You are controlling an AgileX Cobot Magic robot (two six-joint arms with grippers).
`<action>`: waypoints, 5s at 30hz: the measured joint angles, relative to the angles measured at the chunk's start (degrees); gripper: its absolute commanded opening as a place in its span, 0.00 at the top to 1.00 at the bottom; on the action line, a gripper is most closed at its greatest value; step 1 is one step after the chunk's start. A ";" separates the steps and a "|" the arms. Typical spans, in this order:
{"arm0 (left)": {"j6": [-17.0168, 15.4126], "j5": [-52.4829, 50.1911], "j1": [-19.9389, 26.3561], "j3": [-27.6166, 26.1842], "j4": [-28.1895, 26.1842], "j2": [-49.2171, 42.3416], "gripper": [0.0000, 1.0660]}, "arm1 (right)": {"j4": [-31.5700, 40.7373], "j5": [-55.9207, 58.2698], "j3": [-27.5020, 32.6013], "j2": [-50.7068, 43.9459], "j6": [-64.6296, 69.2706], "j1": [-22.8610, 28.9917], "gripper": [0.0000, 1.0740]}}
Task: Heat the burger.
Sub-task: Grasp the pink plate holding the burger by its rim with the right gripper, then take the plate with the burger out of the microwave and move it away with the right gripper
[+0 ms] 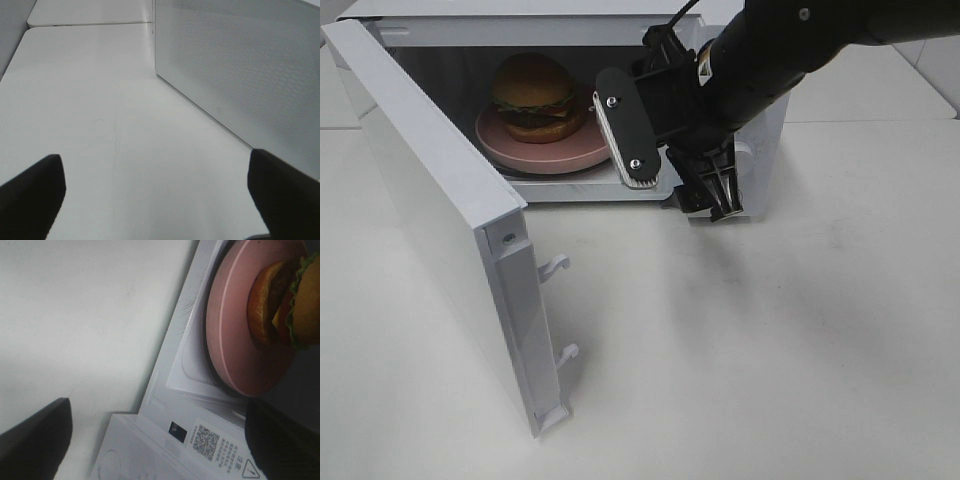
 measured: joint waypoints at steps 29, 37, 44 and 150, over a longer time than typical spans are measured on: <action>0.00 0.00 0.00 0.00 0.00 0.00 0.15 | 0.00 0.63 -20.17 19.42 10.08 0.40 0.20; 0.00 0.00 0.00 0.00 0.00 0.00 0.15 | 0.40 2.01 -25.10 23.43 10.66 0.40 0.22; 0.00 0.00 0.00 0.00 0.00 0.00 0.15 | 1.43 3.61 -30.54 27.90 10.83 0.40 0.24; 0.00 0.00 0.00 0.00 0.00 0.00 0.15 | 22.52 5.04 -6.59 9.68 -29.68 -1.15 1.00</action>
